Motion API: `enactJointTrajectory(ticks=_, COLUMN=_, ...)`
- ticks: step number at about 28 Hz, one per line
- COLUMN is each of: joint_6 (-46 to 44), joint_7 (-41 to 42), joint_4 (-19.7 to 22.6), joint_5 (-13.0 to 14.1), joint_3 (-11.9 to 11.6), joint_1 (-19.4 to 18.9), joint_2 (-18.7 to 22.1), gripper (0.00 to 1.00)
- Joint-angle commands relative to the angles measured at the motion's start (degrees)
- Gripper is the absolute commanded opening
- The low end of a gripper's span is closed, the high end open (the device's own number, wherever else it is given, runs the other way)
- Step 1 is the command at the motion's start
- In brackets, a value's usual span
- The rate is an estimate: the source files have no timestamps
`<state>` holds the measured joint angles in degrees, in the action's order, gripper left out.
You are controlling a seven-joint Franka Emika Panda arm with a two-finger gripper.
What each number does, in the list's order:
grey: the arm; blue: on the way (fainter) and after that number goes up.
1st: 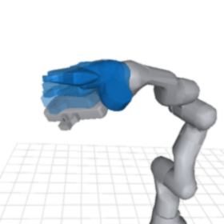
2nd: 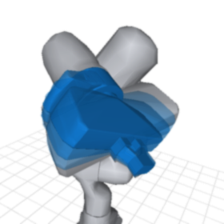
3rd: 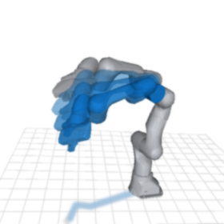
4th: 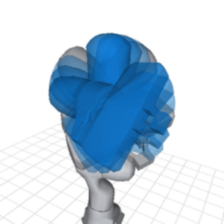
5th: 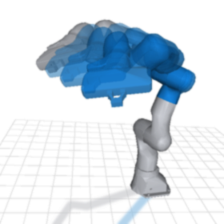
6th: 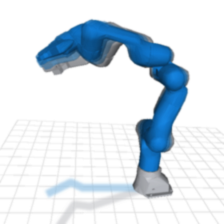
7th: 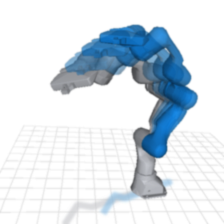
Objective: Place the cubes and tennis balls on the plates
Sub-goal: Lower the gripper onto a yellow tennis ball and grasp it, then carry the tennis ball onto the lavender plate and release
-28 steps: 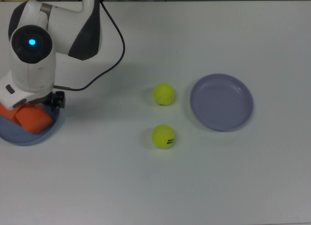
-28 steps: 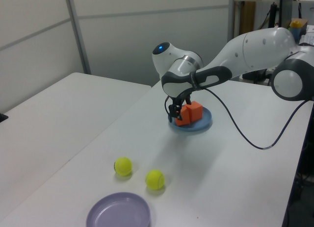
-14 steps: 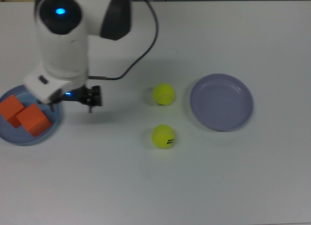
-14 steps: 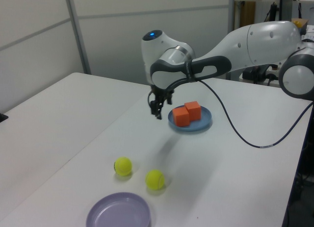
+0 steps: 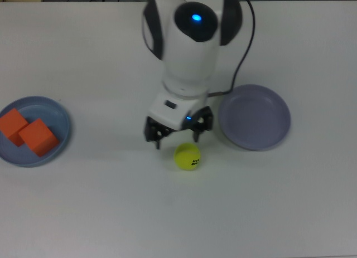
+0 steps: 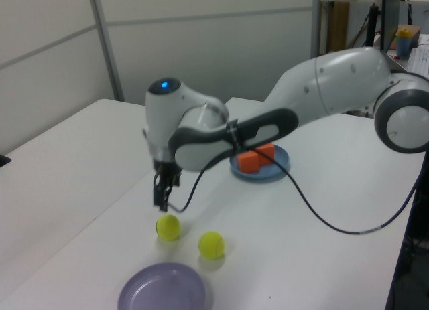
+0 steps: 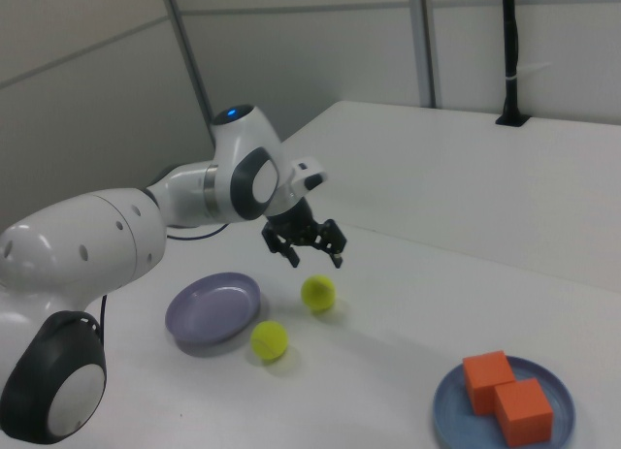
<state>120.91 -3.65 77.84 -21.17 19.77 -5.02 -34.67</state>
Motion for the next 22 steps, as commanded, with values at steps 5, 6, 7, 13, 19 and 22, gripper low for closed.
enactJointTrajectory(ticks=5, joint_6=3.6, joint_7=-4.5, joint_4=2.1, joint_5=-7.3, joint_3=-0.9, joint_1=-4.3, joint_2=-2.5, gripper=1.0)
enactJointTrajectory(ticks=6, joint_6=3.6, joint_7=-4.8, joint_4=2.1, joint_5=-7.8, joint_3=-0.9, joint_1=-4.4, joint_2=-2.6, gripper=1.0)
enactJointTrajectory(ticks=7, joint_6=3.6, joint_7=-5.0, joint_4=2.1, joint_5=-8.4, joint_3=-0.9, joint_1=-4.5, joint_2=-2.7, gripper=1.0)
enactJointTrajectory(ticks=13, joint_6=3.8, joint_7=-4.9, joint_4=2.2, joint_5=-9.4, joint_3=-2.4, joint_1=-4.4, joint_2=-2.8, gripper=1.0)
enactJointTrajectory(ticks=19, joint_6=4.3, joint_7=-5.0, joint_4=2.6, joint_5=-11.0, joint_3=-2.5, joint_1=-4.5, joint_2=-3.7, gripper=1.0)
enactJointTrajectory(ticks=22, joint_6=4.3, joint_7=-5.0, joint_4=2.8, joint_5=-10.9, joint_3=-2.5, joint_1=-4.6, joint_2=-3.9, gripper=1.0)
